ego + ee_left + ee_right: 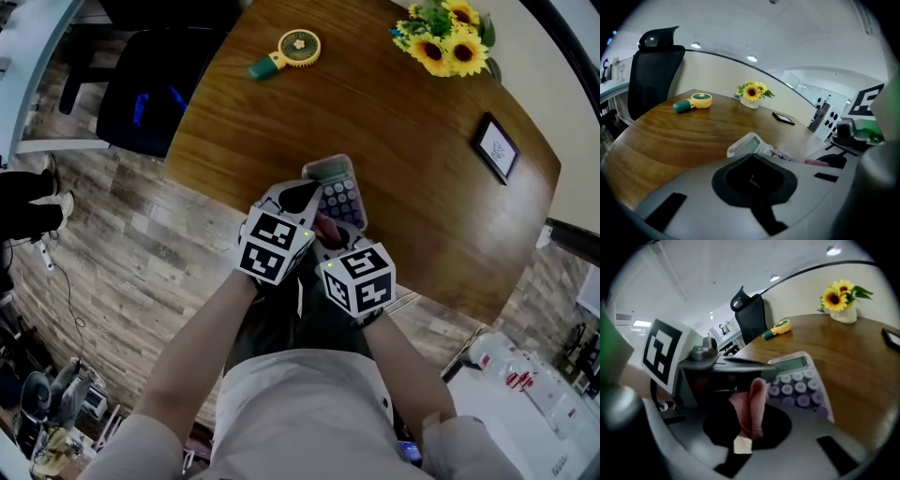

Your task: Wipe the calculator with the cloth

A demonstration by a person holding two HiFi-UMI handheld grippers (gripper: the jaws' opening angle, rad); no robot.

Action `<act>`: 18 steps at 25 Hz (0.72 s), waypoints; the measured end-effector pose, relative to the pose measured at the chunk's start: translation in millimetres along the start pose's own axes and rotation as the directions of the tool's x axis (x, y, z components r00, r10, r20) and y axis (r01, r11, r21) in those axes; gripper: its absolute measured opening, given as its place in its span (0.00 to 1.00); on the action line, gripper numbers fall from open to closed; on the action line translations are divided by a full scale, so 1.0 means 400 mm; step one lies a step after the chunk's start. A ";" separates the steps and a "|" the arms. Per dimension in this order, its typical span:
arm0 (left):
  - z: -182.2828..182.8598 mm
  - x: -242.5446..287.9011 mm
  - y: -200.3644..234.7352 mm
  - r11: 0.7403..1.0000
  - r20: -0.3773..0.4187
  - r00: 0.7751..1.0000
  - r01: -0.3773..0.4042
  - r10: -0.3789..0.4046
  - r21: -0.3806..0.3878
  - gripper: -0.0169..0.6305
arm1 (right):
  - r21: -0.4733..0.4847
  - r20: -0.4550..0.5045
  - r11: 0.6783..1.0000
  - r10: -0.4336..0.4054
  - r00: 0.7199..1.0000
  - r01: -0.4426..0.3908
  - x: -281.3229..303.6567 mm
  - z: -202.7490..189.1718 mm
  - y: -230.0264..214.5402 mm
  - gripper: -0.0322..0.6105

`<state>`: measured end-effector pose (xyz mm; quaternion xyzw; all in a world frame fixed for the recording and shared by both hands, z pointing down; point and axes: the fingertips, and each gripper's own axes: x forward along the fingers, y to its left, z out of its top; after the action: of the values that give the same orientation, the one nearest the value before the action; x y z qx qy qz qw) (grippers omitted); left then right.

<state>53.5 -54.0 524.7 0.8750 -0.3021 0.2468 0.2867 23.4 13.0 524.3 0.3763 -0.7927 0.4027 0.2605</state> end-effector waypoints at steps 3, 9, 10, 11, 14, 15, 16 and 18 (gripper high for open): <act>-0.004 -0.001 0.000 1.000 -0.005 1.000 0.010 -0.010 0.006 0.03 | -0.006 -0.001 1.000 -0.013 1.000 0.013 0.009 0.011 0.001 0.09; -0.001 -0.003 -0.002 1.000 -0.013 1.000 0.016 -0.016 0.012 0.03 | -0.070 -0.062 0.997 -0.016 0.998 0.012 -0.013 -0.049 0.021 0.09; -0.002 -0.003 -0.002 1.000 -0.016 1.000 0.018 -0.018 0.013 0.03 | -0.085 -0.080 0.996 -0.018 0.997 0.012 -0.022 -0.068 0.020 0.09; -0.002 -0.002 -0.001 1.000 -0.018 1.000 0.021 -0.021 0.016 0.03 | -0.095 -0.098 0.995 -0.023 0.995 0.014 -0.033 -0.089 0.014 0.09; -0.003 0.000 -0.002 1.000 -0.013 1.000 0.022 -0.022 0.022 0.03 | -0.075 -0.134 0.997 -0.042 0.990 0.032 -0.072 -0.144 -0.024 0.09; -0.003 0.000 -0.002 1.000 -0.007 1.000 0.020 -0.020 0.023 0.03 | -0.052 -0.139 0.998 -0.049 0.989 0.042 -0.085 -0.155 -0.041 0.09; -0.003 0.000 -0.002 1.000 -0.002 1.000 0.019 -0.019 0.024 0.03 | -0.025 -0.139 0.998 -0.057 0.989 0.054 -0.098 -0.162 -0.058 0.09; -0.005 -0.001 -0.002 0.999 -0.003 1.000 0.021 -0.021 0.026 0.03 | 0.021 -0.131 0.996 -0.083 0.988 0.087 -0.124 -0.165 -0.098 0.09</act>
<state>53.3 -51.9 525.6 0.8815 -0.2894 0.2489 0.2780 91.3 71.8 541.8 0.3860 -0.7519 0.4253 0.3235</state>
